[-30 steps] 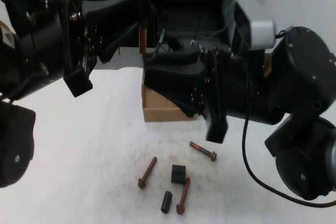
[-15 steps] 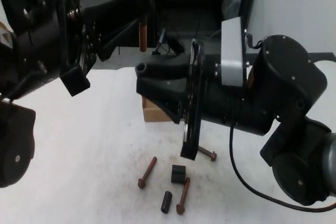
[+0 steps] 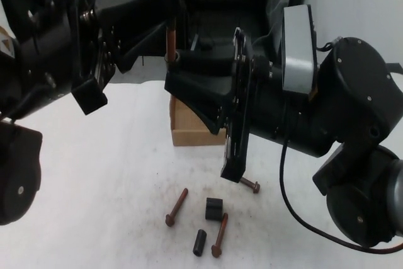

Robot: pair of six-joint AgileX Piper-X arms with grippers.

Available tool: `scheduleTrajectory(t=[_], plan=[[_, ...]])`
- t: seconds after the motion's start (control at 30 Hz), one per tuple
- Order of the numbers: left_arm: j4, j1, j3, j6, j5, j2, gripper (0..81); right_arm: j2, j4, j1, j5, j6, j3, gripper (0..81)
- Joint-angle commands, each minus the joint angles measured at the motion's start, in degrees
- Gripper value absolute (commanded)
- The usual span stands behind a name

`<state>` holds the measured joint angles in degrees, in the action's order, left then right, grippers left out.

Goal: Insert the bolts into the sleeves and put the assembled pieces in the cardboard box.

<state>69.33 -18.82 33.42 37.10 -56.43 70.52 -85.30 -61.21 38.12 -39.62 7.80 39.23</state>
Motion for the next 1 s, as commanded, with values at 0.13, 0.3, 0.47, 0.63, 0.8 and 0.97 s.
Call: scheduleTrajectory(t=[0.13, 0.3, 0.47, 0.63, 0.8, 0.97], plan=[[0.7, -0.2, 0.6, -1.1, 0.3, 0.4, 0.2, 0.6, -1.1, 0.1, -0.2, 0.7, 0.3, 0.8], [0.7, -0.2, 0.6, -1.1, 0.3, 1.8, 0.2, 0.6, -1.1, 0.1, -1.5, 2.7, 0.3, 0.8], [0.7, -0.2, 0.6, -1.1, 0.3, 2.4, 0.2, 0.6, -1.3, 0.1, -1.5, 2.7, 0.3, 0.8], [0.3, 0.0, 0.5, -4.0, -0.3, 2.3, 0.2, 0.6, -4.9, 0.1, -1.5, 3.1, 0.3, 0.8], [-3.7, 0.6, 0.5, -4.7, -2.8, 2.3, 0.2, 0.6, -6.8, 0.1, -1.4, 4.9, 0.3, 0.8], [-4.1, 0.6, 0.5, -5.7, -2.8, 2.3, 2.7, 0.6, -7.2, 0.1, -1.4, 5.6, 0.3, 0.8]])
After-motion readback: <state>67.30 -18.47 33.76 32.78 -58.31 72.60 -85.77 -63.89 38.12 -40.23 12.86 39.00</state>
